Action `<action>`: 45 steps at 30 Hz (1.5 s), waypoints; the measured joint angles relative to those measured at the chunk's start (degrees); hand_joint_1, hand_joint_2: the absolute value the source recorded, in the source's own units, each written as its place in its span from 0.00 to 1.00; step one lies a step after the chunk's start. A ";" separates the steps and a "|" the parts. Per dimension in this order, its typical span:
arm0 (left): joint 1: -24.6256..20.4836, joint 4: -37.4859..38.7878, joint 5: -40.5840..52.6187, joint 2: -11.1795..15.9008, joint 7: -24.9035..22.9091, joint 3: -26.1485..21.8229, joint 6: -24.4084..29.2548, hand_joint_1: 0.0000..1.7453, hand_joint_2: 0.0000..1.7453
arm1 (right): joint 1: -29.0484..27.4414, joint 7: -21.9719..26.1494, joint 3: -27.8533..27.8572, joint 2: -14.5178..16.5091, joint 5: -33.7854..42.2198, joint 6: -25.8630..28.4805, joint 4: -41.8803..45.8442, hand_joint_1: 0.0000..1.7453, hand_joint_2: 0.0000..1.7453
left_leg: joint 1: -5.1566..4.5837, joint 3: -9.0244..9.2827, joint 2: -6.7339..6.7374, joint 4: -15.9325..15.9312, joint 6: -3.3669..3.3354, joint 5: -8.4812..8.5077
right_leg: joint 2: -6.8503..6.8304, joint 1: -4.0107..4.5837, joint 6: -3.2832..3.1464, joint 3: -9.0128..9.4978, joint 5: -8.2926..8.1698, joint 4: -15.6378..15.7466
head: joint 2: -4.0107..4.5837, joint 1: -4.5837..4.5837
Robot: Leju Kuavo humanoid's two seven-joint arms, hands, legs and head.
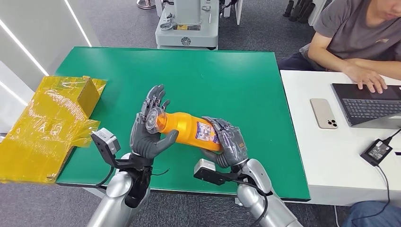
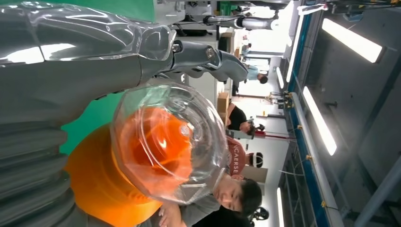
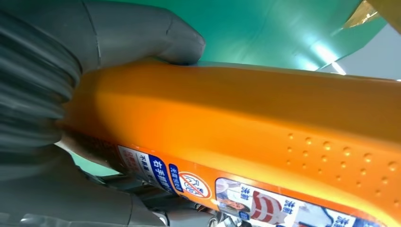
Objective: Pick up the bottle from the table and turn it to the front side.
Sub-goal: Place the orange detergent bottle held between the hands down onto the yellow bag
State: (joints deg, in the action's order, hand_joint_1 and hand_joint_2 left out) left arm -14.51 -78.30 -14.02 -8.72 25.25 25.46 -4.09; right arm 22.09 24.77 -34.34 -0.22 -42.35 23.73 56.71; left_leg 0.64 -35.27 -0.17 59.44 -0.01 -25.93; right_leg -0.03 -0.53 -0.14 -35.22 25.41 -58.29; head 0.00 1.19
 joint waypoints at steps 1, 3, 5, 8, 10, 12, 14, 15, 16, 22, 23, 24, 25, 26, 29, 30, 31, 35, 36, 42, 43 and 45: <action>-0.10 0.13 0.01 -0.02 0.00 0.00 0.01 0.00 1.00 | 0.10 -0.01 0.00 0.28 0.03 -0.36 -0.10 1.00 1.00 | 0.00 0.00 0.00 0.00 0.00 0.00 | 0.00 0.00 0.00 0.00 0.00 0.00 | 0.00 0.00; -0.29 0.30 0.03 -0.04 0.01 0.00 0.13 0.00 1.00 | 0.33 0.04 0.00 0.93 0.10 -1.00 -0.39 1.00 1.00 | 0.00 0.00 0.00 -0.01 0.00 0.00 | 0.00 0.00 0.00 0.00 0.00 0.00 | 0.00 -0.01; -0.41 0.45 0.12 -0.06 0.05 -0.01 0.56 0.00 1.00 | 0.61 0.22 0.00 1.62 0.21 -1.45 -0.79 1.00 1.00 | 0.00 0.00 0.00 -0.01 0.00 0.00 | 0.01 0.00 0.00 0.00 0.00 0.00 | 0.00 -0.01; -0.46 0.59 0.39 -0.09 0.22 -0.01 1.44 0.49 1.00 | 0.99 0.53 -0.01 2.62 0.36 -2.10 -1.53 1.00 1.00 | 0.00 0.00 0.00 -0.01 0.00 0.00 | 0.01 0.00 0.00 0.00 0.00 0.00 | 0.00 -0.01; -0.47 0.62 0.49 -0.15 0.45 -0.02 1.92 0.97 1.00 | 1.22 0.67 -0.02 3.17 0.46 -2.34 -2.02 1.00 1.00 | 0.00 -0.01 0.00 -0.01 0.00 0.00 | 0.00 0.00 0.00 0.00 0.00 0.00 | 0.00 -0.01; -0.47 0.62 0.47 -0.20 0.72 -0.02 2.40 1.00 1.00 | 1.51 0.85 -0.02 3.64 0.76 -2.38 -2.63 1.00 1.00 | 0.00 -0.01 0.00 -0.01 0.00 0.00 | 0.00 0.00 0.00 0.00 0.00 0.00 | 0.00 -0.01; -0.46 0.62 0.38 -0.25 0.86 -0.02 2.81 1.00 1.00 | 1.83 1.00 -0.03 4.04 1.01 -2.39 -3.29 1.00 1.00 | 0.00 -0.01 0.00 -0.01 0.00 0.00 | 0.00 0.00 0.00 0.00 0.00 0.00 | 0.00 -0.01; -0.46 0.62 0.31 -0.31 0.89 -0.02 3.02 1.00 1.00 | 2.00 1.02 -0.03 4.23 1.06 -2.47 -3.62 1.00 1.00 | 0.00 -0.01 0.00 -0.01 0.00 0.00 | 0.00 0.00 0.00 0.00 0.00 0.00 | 0.00 -0.01; -0.46 0.62 0.22 -0.39 0.91 -0.02 3.23 1.00 1.00 | 2.20 1.01 -0.03 4.44 1.10 -2.60 -3.93 1.00 1.00 | 0.00 -0.01 0.00 0.00 0.00 0.00 | 0.00 0.00 0.00 0.00 0.00 0.00 | 0.00 -0.01; -0.43 0.62 -0.40 -1.27 1.66 -0.13 5.12 1.00 1.00 | 2.94 0.64 -0.04 5.65 1.11 -3.49 -5.37 1.00 1.00 | 0.00 -0.01 0.00 0.00 0.00 0.00 | 0.00 0.00 0.00 0.00 0.00 0.00 | 0.00 -0.01; -0.42 0.62 -0.43 -1.39 1.83 -0.16 5.35 1.00 1.00 | 2.95 0.58 -0.04 5.80 1.09 -3.47 -5.51 1.00 1.00 | 0.00 -0.01 0.00 -0.01 0.00 0.00 | 0.00 0.00 0.00 0.00 0.00 0.00 | 0.00 -0.01; -0.41 0.62 -0.43 -1.49 1.92 -0.18 5.49 1.00 1.00 | 2.96 0.58 -0.05 5.91 1.07 -3.46 -5.63 1.00 1.00 | 0.00 -0.01 0.00 -0.01 0.00 0.00 | 0.00 0.00 0.00 0.00 0.00 0.00 | 0.00 -0.01; -0.41 0.62 -0.44 -1.56 1.93 -0.19 5.57 1.00 1.00 | 2.97 0.58 -0.05 5.99 1.06 -3.45 -5.75 1.00 1.00 | 0.00 -0.01 0.00 -0.01 0.00 0.00 | 0.00 0.00 0.00 0.00 0.00 0.00 | 0.00 -0.01; -0.42 0.62 -0.46 -1.61 1.94 -0.20 5.61 1.00 1.00 | 2.97 0.58 -0.07 6.06 1.05 -3.45 -5.87 1.00 1.00 | 0.00 -0.01 0.00 -0.01 0.00 0.00 | 0.00 0.00 0.00 0.00 0.00 0.00 | 0.00 -0.01; -0.42 0.62 -0.50 -1.78 1.94 -0.22 5.68 1.00 1.00 | 2.97 0.57 -0.10 6.23 1.04 -3.45 -6.16 1.00 1.00 | 0.00 -0.01 0.00 -0.01 0.00 0.00 | 0.00 0.00 0.00 0.00 0.00 0.00 | 0.00 0.00; -0.41 0.62 -0.51 -1.84 1.94 -0.23 5.70 1.00 1.00 | 2.98 0.57 -0.11 6.27 1.04 -3.45 -6.21 1.00 1.00 | 0.00 -0.01 0.00 -0.01 0.00 0.00 | 0.00 0.00 0.00 0.00 0.00 0.01 | 0.00 0.00; -0.41 0.62 -0.56 -1.89 1.94 -0.24 5.75 1.00 1.00 | 2.98 0.56 -0.11 6.29 1.07 -3.48 -6.24 1.00 1.00 | 0.00 -0.01 -0.01 -0.01 0.00 0.00 | 0.00 0.00 0.00 0.00 0.00 0.00 | 0.00 -0.01; -0.23 0.62 -1.18 -1.90 2.04 -0.25 6.30 1.00 1.00 | 2.94 0.58 -0.11 6.30 1.51 -4.04 -6.29 0.73 1.00 | 0.00 -0.01 0.00 -0.01 0.00 0.00 | 0.00 0.00 0.00 0.00 0.00 0.01 | 0.00 -0.01; -0.09 0.62 -1.28 -1.90 2.09 -0.26 6.42 1.00 1.00 | 2.90 0.60 -0.11 6.30 1.62 -4.15 -6.30 0.48 1.00 | 0.00 -0.01 0.00 0.00 0.00 0.00 | 0.00 0.00 0.00 0.00 0.00 0.01 | 0.00 -0.01; 0.65 0.59 -1.24 -1.85 3.10 -0.41 7.11 1.00 1.00 | 1.52 0.18 0.25 6.28 5.35 -5.65 -5.81 0.00 1.00 | 0.00 -0.01 -0.01 -0.01 0.00 0.00 | -0.01 0.00 0.00 -0.01 0.01 0.01 | 0.00 -0.01; 0.82 0.58 -1.24 -1.82 3.15 -0.51 7.27 1.00 1.00 | 0.96 0.32 0.55 6.27 6.63 -5.82 -5.14 0.00 1.00 | 0.00 -0.01 -0.01 -0.01 0.00 0.00 | -0.01 0.00 0.00 -0.01 0.01 0.01 | 0.00 -0.01; 1.22 0.56 -1.21 -1.76 3.33 -0.63 7.47 1.00 1.00 | -0.46 0.90 1.20 6.22 9.45 -6.19 -2.88 0.00 1.00 | 0.00 -0.01 0.00 -0.01 0.00 -0.01 | 0.00 0.00 0.00 -0.02 0.01 0.01 | 0.00 -0.01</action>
State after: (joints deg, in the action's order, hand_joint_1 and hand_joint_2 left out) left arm -13.29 -77.74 -15.23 -10.49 28.58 24.83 3.38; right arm 21.63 25.68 -33.14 6.00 -32.90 17.54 53.83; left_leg 0.64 -35.29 -0.18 59.43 -0.01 -25.94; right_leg -0.04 -0.53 -0.14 -35.24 25.42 -58.28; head 0.00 1.19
